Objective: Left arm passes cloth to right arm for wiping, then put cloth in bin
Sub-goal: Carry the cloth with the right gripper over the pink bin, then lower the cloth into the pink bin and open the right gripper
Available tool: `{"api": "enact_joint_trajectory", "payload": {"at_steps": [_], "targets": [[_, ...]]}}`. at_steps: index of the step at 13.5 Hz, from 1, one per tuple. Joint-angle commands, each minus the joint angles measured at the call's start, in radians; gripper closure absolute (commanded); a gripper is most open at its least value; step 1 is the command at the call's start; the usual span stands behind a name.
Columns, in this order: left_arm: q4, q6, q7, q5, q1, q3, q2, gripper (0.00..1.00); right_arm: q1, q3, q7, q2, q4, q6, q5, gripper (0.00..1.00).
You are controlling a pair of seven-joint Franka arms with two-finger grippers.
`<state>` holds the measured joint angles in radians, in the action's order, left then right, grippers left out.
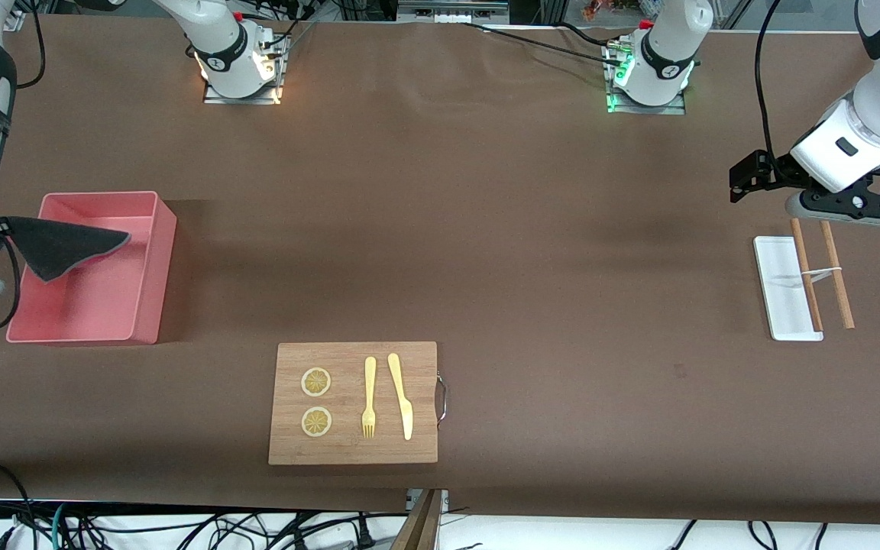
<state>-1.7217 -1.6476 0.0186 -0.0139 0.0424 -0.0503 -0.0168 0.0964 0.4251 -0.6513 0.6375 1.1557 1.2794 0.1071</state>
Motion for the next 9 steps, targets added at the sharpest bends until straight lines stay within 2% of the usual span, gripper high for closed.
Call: {"api": "enact_joint_trajectory", "payload": {"at_steps": [1,5,9], "targets": [[0.033,0.026,-0.014,-0.021,-0.001,-0.003,0.012,0.00,0.003,0.007,-0.022,-0.015,0.088,0.075,-0.007,1.00],[0.040,0.026,-0.012,-0.021,0.001,-0.003,0.014,0.00,0.003,0.006,-0.018,0.004,0.173,0.181,-0.026,1.00],[0.047,0.025,-0.011,-0.023,0.001,-0.003,0.018,0.00,0.003,0.004,-0.004,0.024,0.269,0.305,-0.090,1.00]]}}
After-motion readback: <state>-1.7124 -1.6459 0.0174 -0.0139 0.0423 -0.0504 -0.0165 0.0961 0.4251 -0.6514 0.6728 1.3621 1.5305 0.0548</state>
